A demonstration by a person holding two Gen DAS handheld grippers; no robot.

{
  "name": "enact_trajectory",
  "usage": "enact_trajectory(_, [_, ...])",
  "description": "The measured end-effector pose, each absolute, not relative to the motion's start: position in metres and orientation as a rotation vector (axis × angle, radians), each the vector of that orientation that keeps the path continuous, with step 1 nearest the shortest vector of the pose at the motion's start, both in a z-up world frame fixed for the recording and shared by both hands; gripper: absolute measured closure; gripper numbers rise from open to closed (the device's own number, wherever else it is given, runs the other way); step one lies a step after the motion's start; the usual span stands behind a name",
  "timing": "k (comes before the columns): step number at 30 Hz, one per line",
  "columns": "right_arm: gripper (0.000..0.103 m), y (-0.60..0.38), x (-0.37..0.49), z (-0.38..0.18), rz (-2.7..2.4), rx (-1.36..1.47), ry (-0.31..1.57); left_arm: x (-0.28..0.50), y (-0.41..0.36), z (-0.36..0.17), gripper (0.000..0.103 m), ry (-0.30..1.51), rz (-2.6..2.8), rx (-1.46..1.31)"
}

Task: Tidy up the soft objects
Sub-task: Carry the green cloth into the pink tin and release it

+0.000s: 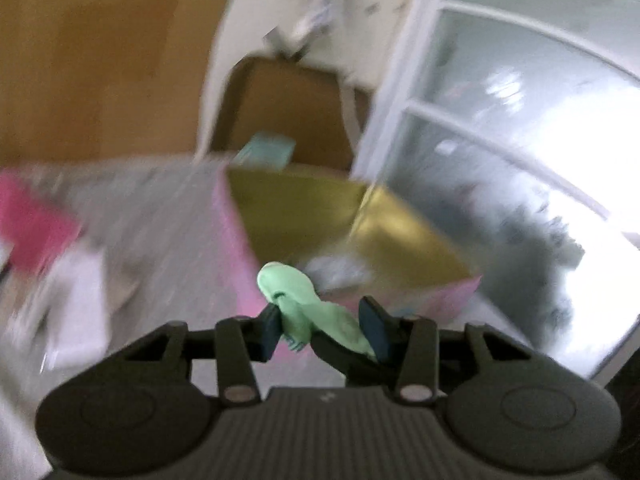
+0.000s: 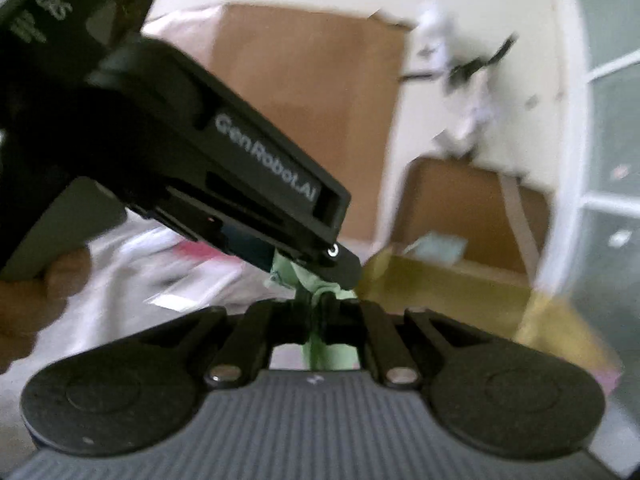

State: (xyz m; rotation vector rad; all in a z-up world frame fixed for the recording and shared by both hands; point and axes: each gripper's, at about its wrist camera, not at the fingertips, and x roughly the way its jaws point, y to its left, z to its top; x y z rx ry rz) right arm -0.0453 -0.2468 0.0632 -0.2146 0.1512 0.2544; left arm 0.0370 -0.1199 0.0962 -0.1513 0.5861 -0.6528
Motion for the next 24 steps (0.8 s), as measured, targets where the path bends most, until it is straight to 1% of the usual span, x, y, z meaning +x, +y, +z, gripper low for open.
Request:
enact_trajectory(1, [0.095,-0.255,-0.04,0.067,0.223,-0.218,0.138,0.04,-0.13,0.105,0.056,0.556,-0.668,-0.136])
enact_trajectory(3, [0.095,-0.273,-0.023,0.072,0.144,-0.237,0.118,0.047,-0.154,0.12,0.048,0.508,-0.691,-0.104])
enact_trajectory(5, [0.095,-0.293,-0.002,0.07,0.044,-0.268,0.134,0.057,-0.177,0.127,0.023,0.476,-0.694,-0.076])
enact_trajectory(6, [0.092,-0.304,0.013,0.068,-0.004,-0.267,0.17,0.062,-0.188,0.127,0.022,0.471,-0.676,-0.058])
enact_trajectory(7, [0.089,-0.317,0.031,0.063,-0.045,-0.263,0.238,0.068,-0.198,0.124,0.024,0.466,-0.644,-0.041])
enact_trajectory(9, [0.061,-0.342,0.061,0.05,-0.067,-0.231,0.413,0.073,-0.21,0.114,0.022,0.47,-0.598,-0.019])
enact_trajectory(10, [0.047,-0.355,0.065,0.049,-0.092,-0.16,0.434,0.075,-0.21,0.108,0.021,0.483,-0.57,-0.02])
enact_trajectory(11, [0.04,-0.366,0.064,0.049,-0.104,-0.104,0.441,0.075,-0.207,0.101,0.02,0.501,-0.569,-0.031])
enact_trajectory(13, [0.039,-0.377,0.055,0.053,-0.11,-0.049,0.416,0.072,-0.195,0.093,0.017,0.517,-0.567,-0.047])
enact_trajectory(17, [0.039,-0.372,0.033,0.057,-0.076,0.013,0.32,0.064,-0.159,0.082,0.017,0.515,-0.508,-0.081])
enact_trajectory(21, [0.038,-0.337,0.011,0.063,0.023,0.033,0.211,0.055,-0.11,0.07,0.017,0.518,-0.421,-0.13])
enact_trajectory(24, [0.036,-0.311,-0.003,0.061,0.144,0.046,0.175,0.048,-0.063,0.055,0.016,0.518,-0.299,-0.144])
